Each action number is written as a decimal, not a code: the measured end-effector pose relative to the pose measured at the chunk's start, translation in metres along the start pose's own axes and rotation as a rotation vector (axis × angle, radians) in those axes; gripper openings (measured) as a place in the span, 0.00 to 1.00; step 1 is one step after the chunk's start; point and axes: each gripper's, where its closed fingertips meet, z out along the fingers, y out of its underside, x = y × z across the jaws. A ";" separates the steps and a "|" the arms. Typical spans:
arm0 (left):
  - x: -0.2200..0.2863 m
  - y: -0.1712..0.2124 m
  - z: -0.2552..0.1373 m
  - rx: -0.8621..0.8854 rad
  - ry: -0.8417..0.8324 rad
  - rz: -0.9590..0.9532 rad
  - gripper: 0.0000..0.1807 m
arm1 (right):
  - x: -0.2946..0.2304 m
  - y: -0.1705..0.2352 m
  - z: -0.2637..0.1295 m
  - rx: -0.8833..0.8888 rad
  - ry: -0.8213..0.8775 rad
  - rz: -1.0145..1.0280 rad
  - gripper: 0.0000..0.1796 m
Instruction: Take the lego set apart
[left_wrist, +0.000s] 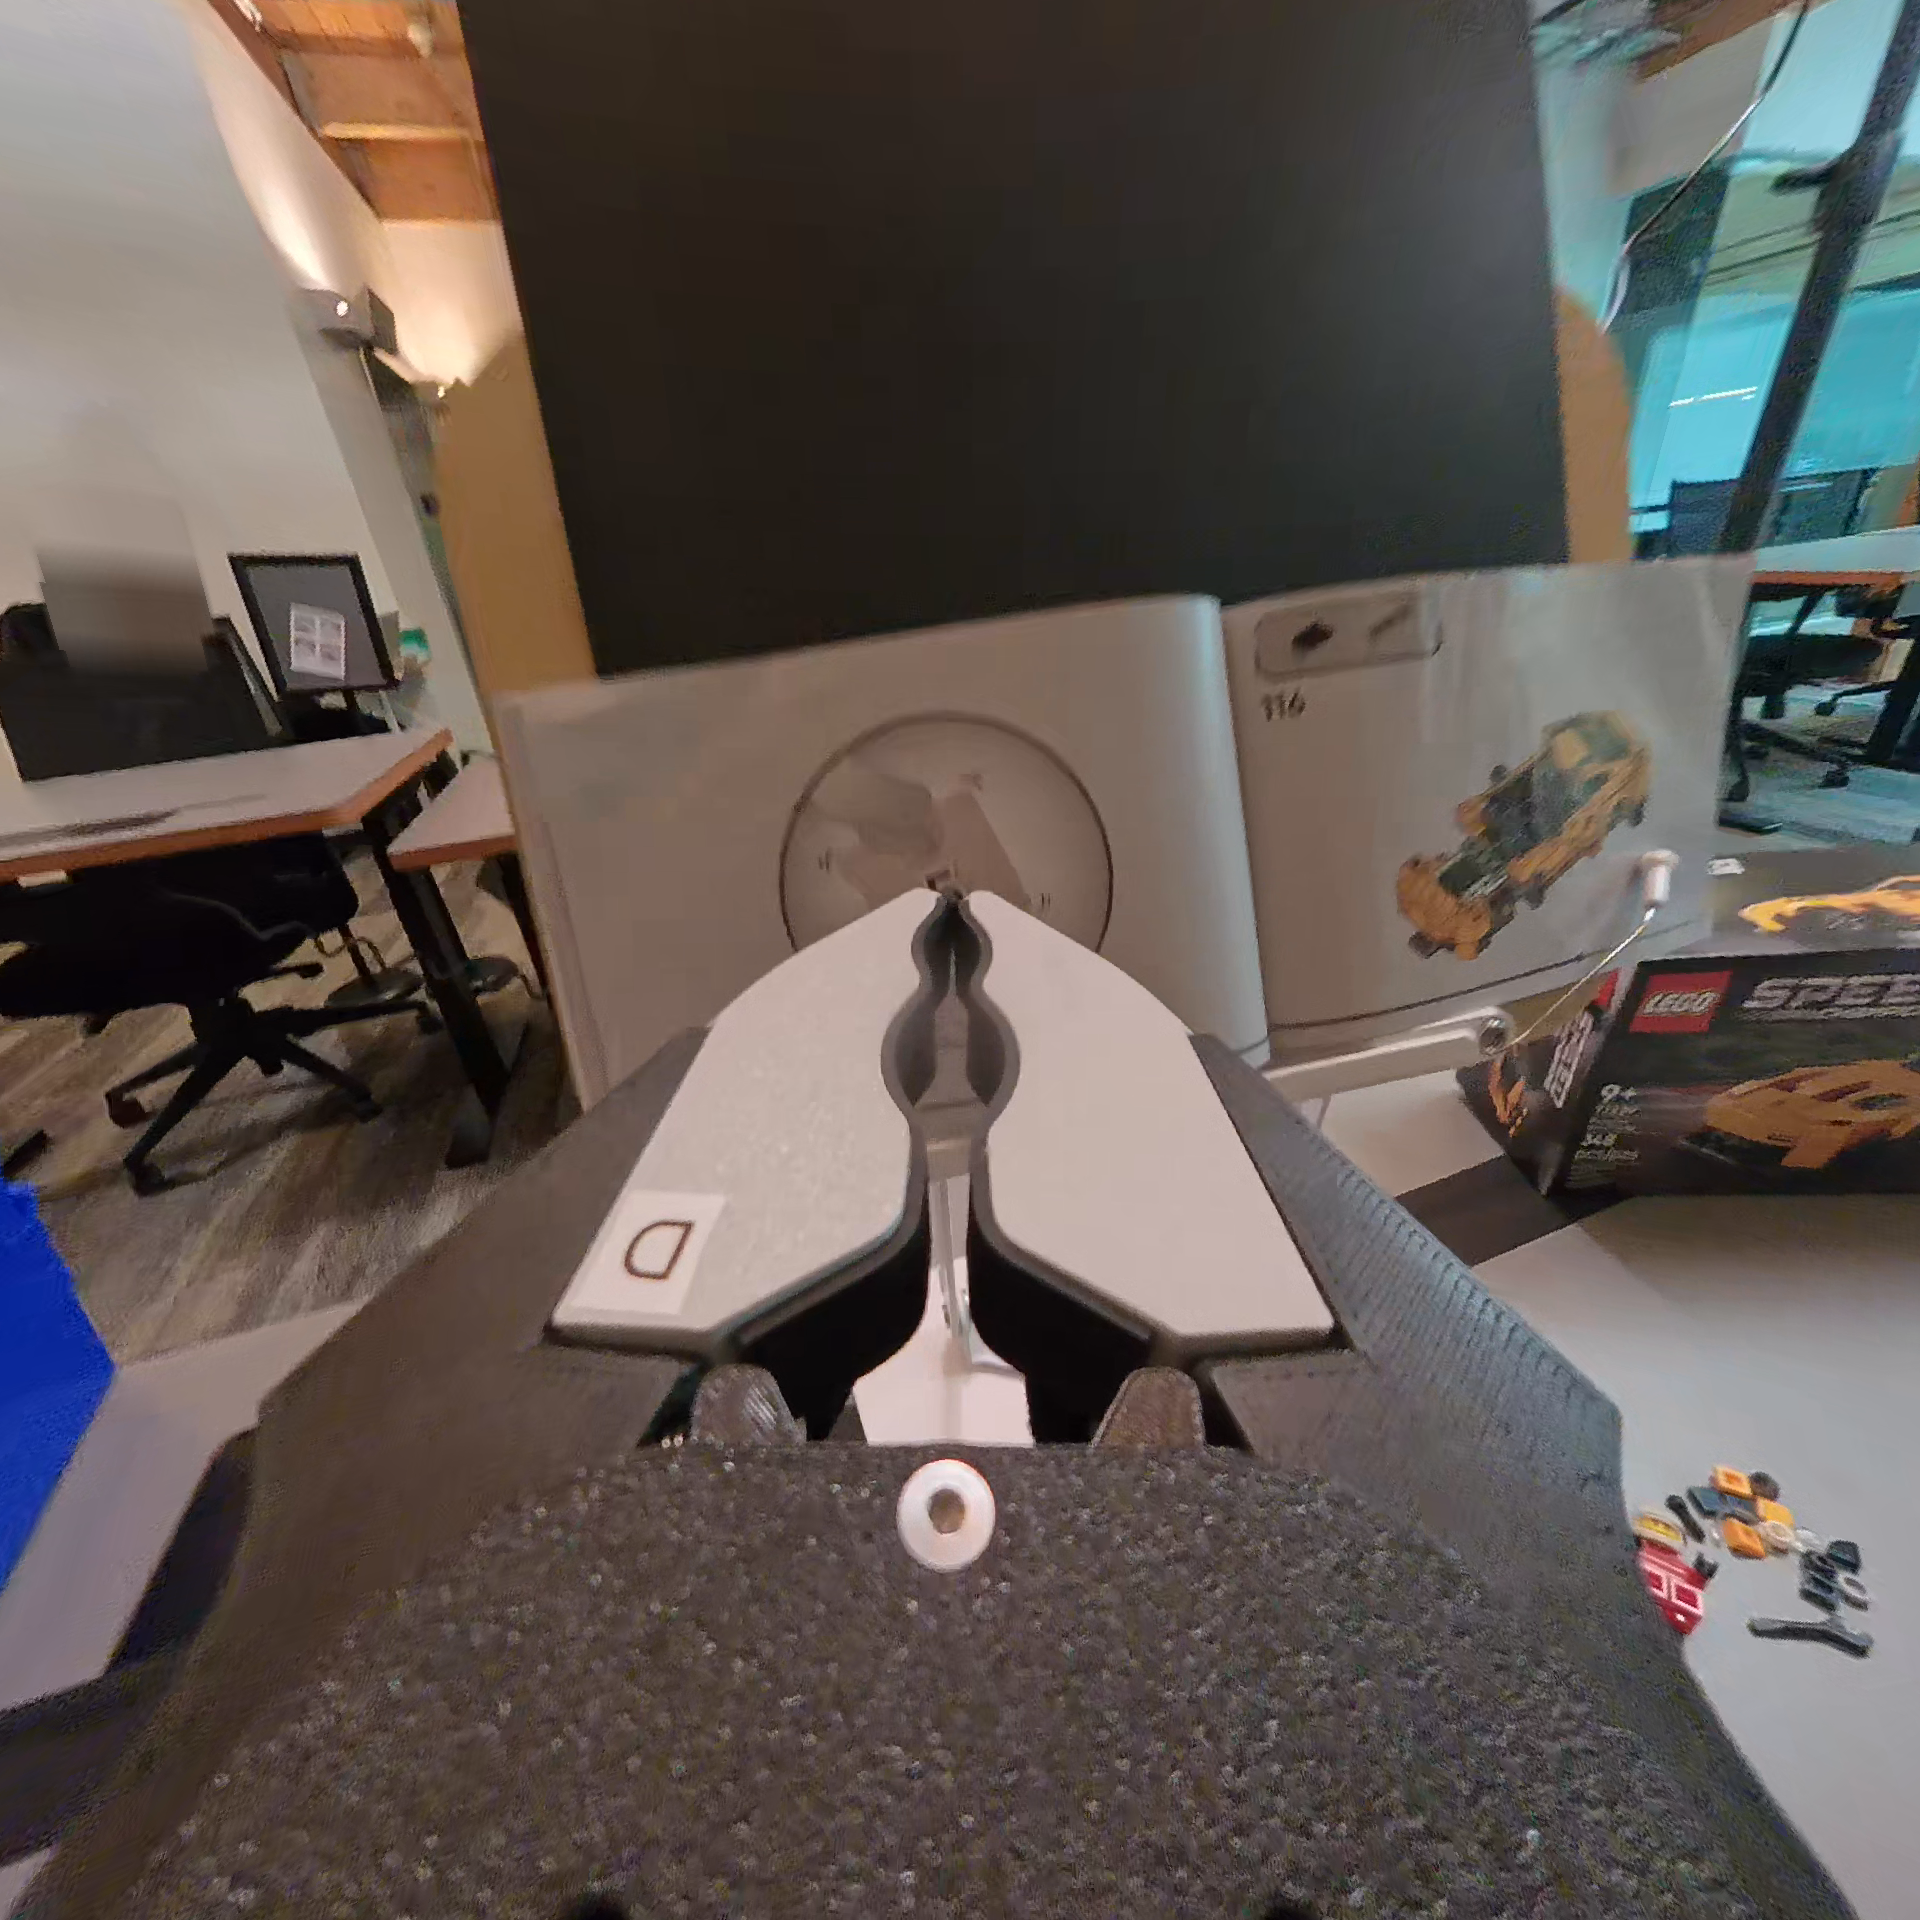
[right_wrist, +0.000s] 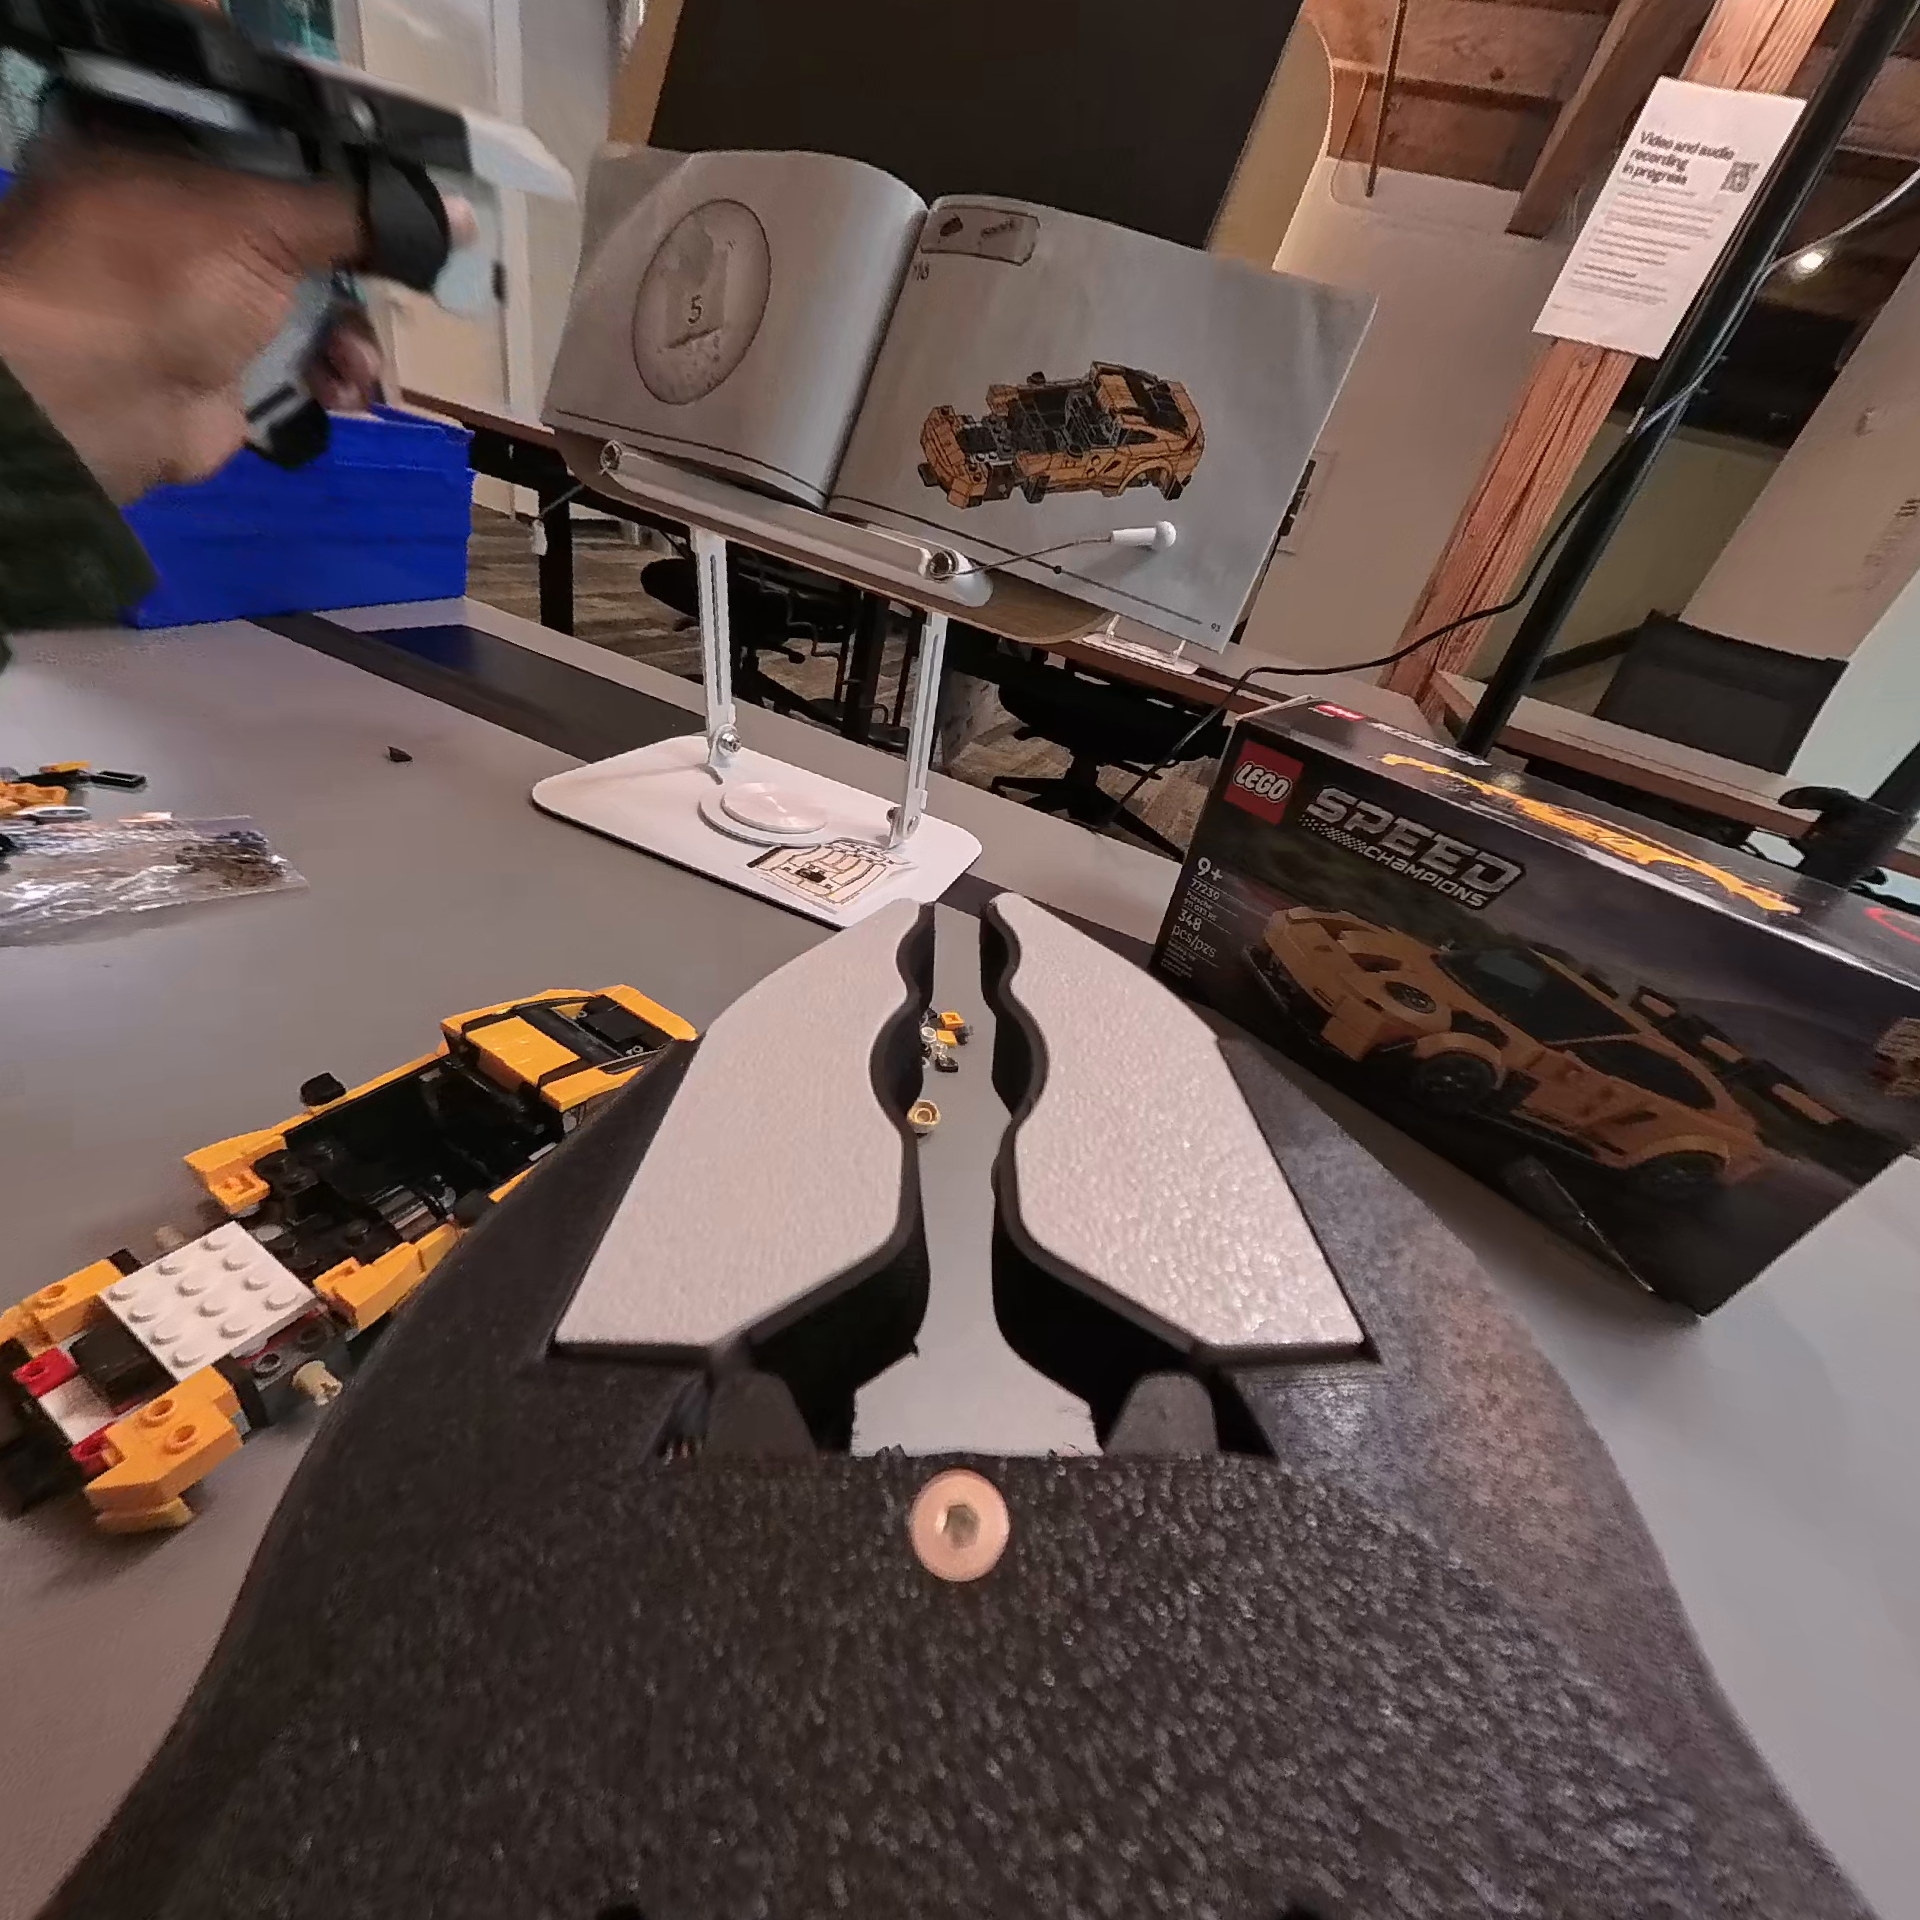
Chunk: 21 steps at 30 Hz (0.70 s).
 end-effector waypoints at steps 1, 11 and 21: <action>-0.003 -0.011 -0.005 0.012 0.007 0.007 0.00 | 0.000 0.000 -0.001 0.001 0.001 0.000 0.04; -0.207 -0.053 -0.060 -0.210 -0.231 0.098 0.09 | -0.002 0.001 -0.002 -0.007 -0.022 0.031 0.05; -0.379 0.115 -0.134 -0.804 -0.385 0.287 0.20 | -0.001 0.007 0.001 -0.035 0.002 0.017 0.05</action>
